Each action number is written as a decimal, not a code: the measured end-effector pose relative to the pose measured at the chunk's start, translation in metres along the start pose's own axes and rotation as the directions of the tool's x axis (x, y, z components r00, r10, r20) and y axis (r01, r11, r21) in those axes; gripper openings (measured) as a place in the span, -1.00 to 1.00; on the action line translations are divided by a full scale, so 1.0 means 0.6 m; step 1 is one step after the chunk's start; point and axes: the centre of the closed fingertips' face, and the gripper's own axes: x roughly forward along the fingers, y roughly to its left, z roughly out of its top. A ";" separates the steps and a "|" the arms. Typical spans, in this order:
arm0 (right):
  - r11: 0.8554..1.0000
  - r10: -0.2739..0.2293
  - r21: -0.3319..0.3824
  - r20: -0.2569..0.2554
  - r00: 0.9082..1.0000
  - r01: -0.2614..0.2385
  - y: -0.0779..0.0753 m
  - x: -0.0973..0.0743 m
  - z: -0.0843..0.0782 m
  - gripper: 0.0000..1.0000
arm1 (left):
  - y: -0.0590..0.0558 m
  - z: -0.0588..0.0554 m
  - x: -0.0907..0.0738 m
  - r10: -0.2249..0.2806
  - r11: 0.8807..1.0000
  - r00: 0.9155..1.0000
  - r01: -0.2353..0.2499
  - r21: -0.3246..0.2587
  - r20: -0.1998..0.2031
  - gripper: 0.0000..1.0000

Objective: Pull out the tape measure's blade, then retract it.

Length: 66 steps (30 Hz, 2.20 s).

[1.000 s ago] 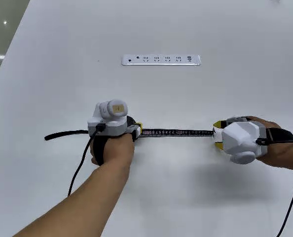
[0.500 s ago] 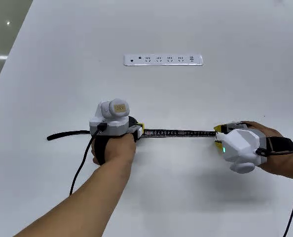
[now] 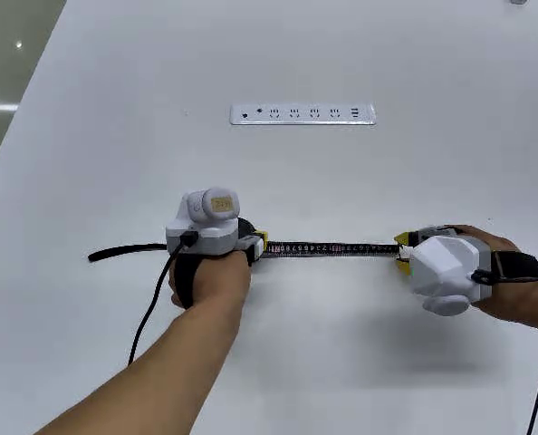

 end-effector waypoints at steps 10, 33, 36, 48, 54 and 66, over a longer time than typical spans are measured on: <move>0.932 0.252 0.246 0.092 0.963 -0.267 -0.004 0.000 -0.008 -0.70 | 0.000 -0.001 0.001 -0.005 1.000 1.000 0.005 0.008 -0.006 0.28; 0.757 0.569 0.304 0.129 0.812 -0.578 0.014 -0.007 0.003 -0.70 | -0.003 -0.002 -0.002 -0.009 1.000 1.000 0.009 0.015 -0.014 0.28; 0.767 0.573 0.273 0.114 0.811 -0.580 0.017 -0.010 0.006 -0.68 | -0.003 -0.003 -0.002 -0.009 1.000 1.000 0.009 0.015 -0.016 0.28; 0.782 0.569 0.245 0.093 0.817 -0.573 0.025 -0.008 0.006 -0.61 | -0.003 -0.003 -0.003 -0.008 1.000 1.000 0.008 0.014 -0.017 0.28; 0.839 0.512 0.175 0.059 0.857 -0.514 0.027 0.008 -0.001 -0.65 | -0.003 -0.004 -0.003 -0.010 1.000 1.000 0.010 0.015 -0.019 0.28; 0.847 0.485 0.207 0.080 0.871 -0.490 0.023 0.011 -0.001 -0.72 | -0.003 -0.004 -0.009 -0.008 1.000 1.000 0.008 0.025 -0.009 0.26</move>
